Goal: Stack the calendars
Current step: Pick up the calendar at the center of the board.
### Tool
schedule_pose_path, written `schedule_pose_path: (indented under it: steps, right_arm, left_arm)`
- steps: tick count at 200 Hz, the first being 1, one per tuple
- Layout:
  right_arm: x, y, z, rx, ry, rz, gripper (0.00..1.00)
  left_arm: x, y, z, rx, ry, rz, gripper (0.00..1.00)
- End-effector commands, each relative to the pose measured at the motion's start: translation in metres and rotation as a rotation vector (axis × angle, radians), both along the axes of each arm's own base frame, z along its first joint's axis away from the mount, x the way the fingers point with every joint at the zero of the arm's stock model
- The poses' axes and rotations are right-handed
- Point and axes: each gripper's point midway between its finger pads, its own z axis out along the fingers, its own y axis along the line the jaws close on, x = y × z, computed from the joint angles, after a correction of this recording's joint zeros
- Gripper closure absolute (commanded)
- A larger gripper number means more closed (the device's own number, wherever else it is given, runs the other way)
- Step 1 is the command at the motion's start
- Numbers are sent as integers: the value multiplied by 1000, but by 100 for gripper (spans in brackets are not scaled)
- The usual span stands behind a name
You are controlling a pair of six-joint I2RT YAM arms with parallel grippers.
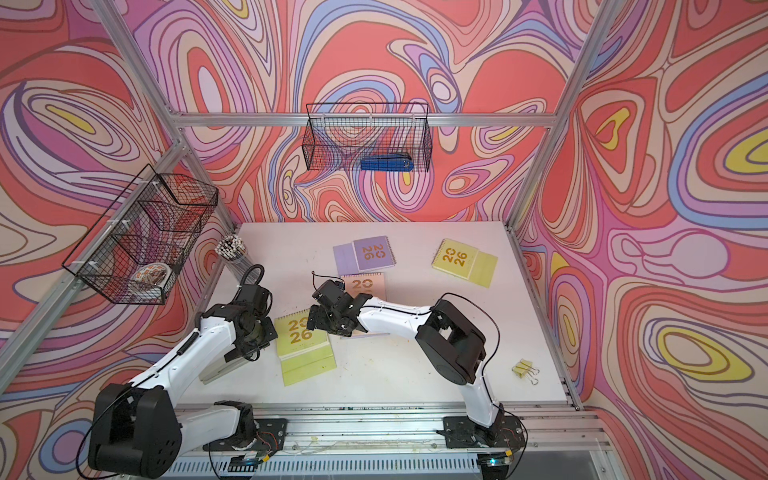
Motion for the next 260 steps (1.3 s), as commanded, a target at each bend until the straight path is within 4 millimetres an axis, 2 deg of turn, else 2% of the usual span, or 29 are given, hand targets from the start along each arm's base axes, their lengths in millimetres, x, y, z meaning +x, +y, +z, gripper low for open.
schedule_pose_path:
  steps: [1,110,174,195,221,260]
  right_arm:
    - [-8,9,-9,-19,28,29,12]
    - [-18,12,-42,-98,84,32,13]
    - [-27,23,-52,-60,131,93,13]
    - [-31,35,-46,8,128,145,13]
    - [-33,55,-24,127,75,238,14]
    - [-30,76,43,348,-85,322,20]
  left_arm:
    - [0,-1,-10,-21,14,-3,100]
    - [-2,-9,-36,-75,57,-1,100]
    - [-5,-18,-52,-123,106,-8,100]
    - [-7,-19,-55,-129,124,-11,100]
    - [-8,-22,-58,-145,135,-13,100]
    - [-11,-23,-60,-153,139,-12,100]
